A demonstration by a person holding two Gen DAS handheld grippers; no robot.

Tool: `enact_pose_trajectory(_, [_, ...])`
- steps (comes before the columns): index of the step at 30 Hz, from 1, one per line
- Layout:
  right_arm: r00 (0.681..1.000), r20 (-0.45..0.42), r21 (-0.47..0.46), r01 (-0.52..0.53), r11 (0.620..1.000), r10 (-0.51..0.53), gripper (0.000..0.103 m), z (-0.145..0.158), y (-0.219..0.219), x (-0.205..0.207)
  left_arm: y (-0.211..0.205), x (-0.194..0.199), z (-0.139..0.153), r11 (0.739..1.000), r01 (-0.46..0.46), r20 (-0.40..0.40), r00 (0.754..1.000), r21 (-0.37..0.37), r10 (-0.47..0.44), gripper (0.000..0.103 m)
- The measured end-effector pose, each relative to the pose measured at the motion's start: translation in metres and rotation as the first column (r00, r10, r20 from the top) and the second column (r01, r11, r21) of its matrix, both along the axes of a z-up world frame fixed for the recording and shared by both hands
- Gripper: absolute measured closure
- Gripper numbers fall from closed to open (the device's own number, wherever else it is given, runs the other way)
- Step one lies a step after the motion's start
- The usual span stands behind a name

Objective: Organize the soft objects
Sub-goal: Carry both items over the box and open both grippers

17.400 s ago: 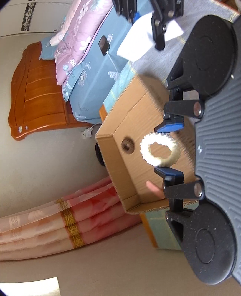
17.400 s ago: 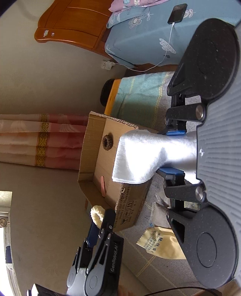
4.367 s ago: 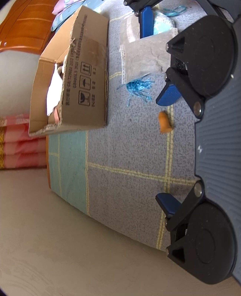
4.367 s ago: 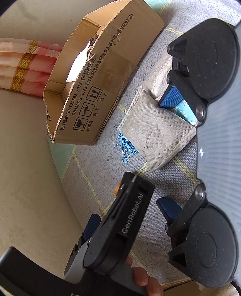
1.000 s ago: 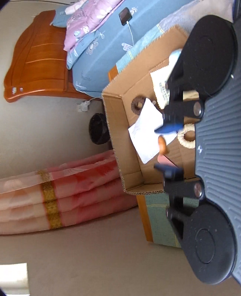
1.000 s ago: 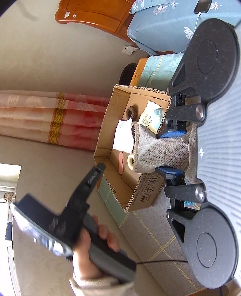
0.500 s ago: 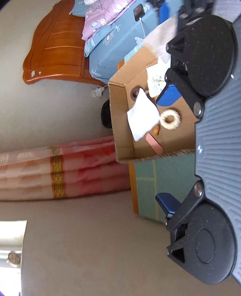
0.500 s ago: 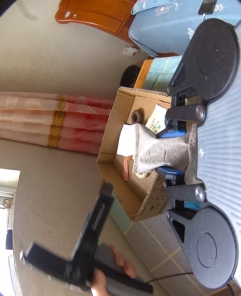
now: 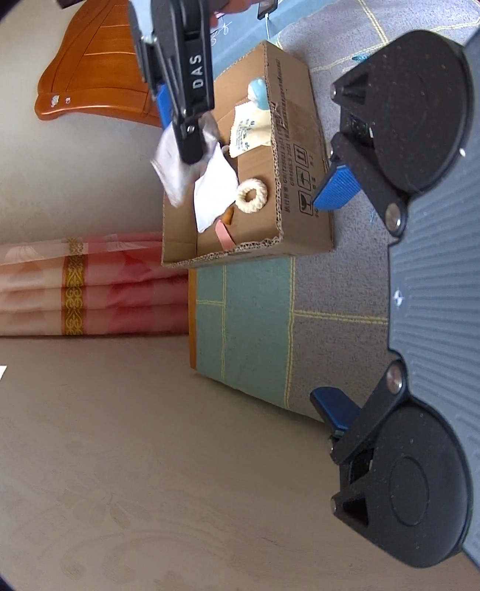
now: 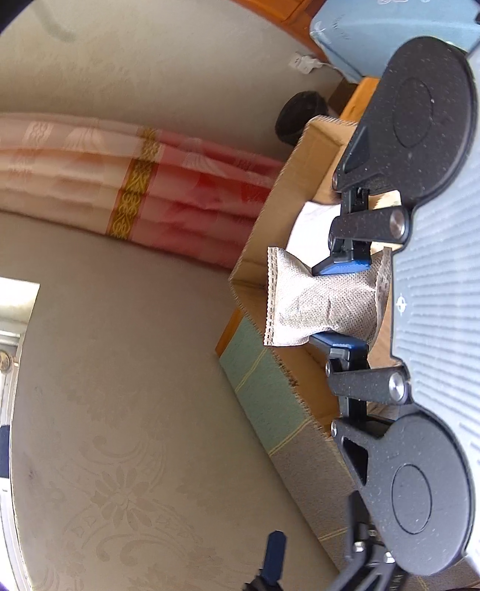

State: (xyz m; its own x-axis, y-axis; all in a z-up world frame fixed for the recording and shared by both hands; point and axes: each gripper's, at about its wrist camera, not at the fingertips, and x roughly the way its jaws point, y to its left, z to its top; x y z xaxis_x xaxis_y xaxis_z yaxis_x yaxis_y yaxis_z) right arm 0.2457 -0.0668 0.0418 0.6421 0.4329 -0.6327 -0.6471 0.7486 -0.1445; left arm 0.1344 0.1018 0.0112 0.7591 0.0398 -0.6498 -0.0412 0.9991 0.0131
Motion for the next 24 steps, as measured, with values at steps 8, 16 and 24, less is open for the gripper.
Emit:
enact_pose_trajectory(8, [1.0, 0.021, 0.016, -0.004, 1.0, 0.004, 0.001, -0.006, 0.01, -0.012, -0.001, -0.009, -0.001, 1.0, 0.01, 0.006, 1.0, 0.001, -0.01, 0.001])
enact_pose_trajectory(16, [0.995, -0.016, 0.014, 0.104, 0.995, -0.103, 0.0, -0.01, -0.013, -0.029, -0.011, -0.013, 0.002, 0.999, 0.034, 0.007, 0.999, 0.008, -0.034, 0.001])
enact_pose_trajectory(24, [0.984, -0.065, 0.053, 0.169, 0.984, -0.166, 0.0, -0.012, -0.028, -0.044, -0.024, -0.022, 0.009, 0.998, 0.06, 0.007, 0.998, 0.029, -0.06, 0.001])
